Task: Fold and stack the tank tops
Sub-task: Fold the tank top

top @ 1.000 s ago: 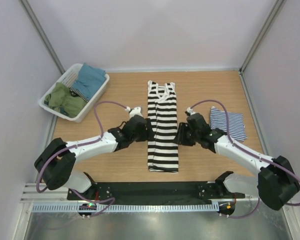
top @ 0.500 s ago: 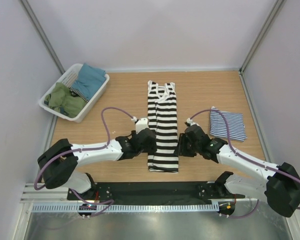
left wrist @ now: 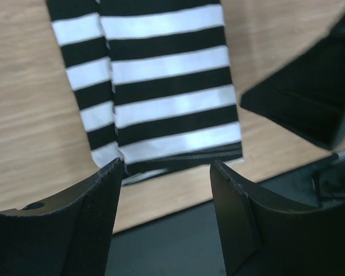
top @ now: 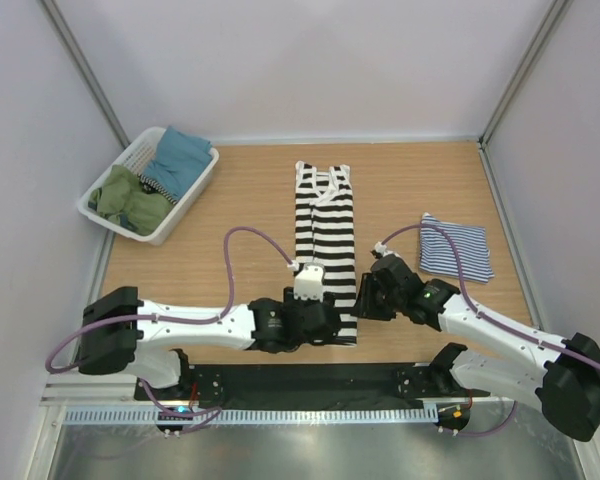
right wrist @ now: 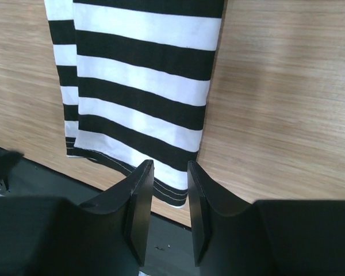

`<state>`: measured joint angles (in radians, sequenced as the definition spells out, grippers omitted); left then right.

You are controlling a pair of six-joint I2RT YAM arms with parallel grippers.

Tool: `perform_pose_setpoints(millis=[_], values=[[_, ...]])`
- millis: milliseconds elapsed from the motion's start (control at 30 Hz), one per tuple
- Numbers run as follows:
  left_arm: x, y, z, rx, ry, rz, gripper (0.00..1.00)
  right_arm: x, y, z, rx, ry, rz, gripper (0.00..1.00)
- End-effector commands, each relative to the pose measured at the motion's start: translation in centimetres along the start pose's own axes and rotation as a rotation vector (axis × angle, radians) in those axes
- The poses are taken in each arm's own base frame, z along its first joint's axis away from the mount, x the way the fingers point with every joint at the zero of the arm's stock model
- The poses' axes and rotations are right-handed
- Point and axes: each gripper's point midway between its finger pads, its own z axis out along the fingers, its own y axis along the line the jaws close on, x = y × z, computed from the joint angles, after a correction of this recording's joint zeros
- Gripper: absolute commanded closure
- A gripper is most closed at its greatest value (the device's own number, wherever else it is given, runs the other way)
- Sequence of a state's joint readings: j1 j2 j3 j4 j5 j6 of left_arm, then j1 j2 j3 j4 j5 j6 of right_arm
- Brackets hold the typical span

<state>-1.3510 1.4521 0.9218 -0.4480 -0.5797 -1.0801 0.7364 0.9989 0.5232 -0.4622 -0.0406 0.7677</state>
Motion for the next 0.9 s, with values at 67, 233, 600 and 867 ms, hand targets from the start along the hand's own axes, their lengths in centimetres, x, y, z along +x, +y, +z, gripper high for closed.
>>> perform_pose_setpoints(millis=[67, 233, 600, 867], values=[[1.9, -0.7, -1.9, -0.049, -0.017, -0.026, 0.37, 0.5, 0.2, -0.4, -0.008, 0.016, 0.009, 0.64], [2.6, -1.0, -1.4, -0.054, -0.012, 0.002, 0.41, 0.5, 0.1, -0.1, -0.012, 0.01, 0.009, 0.64], [-4.8, -0.9, 2.7, 0.09, -0.021, -0.123, 0.41, -0.2, 0.8, -0.3, -0.028, -0.011, 0.009, 0.64], [-12.8, 4.8, 5.7, 0.125, -0.073, -0.3, 0.4, -0.1, 0.7, -0.3, -0.031, -0.012, 0.018, 0.64]])
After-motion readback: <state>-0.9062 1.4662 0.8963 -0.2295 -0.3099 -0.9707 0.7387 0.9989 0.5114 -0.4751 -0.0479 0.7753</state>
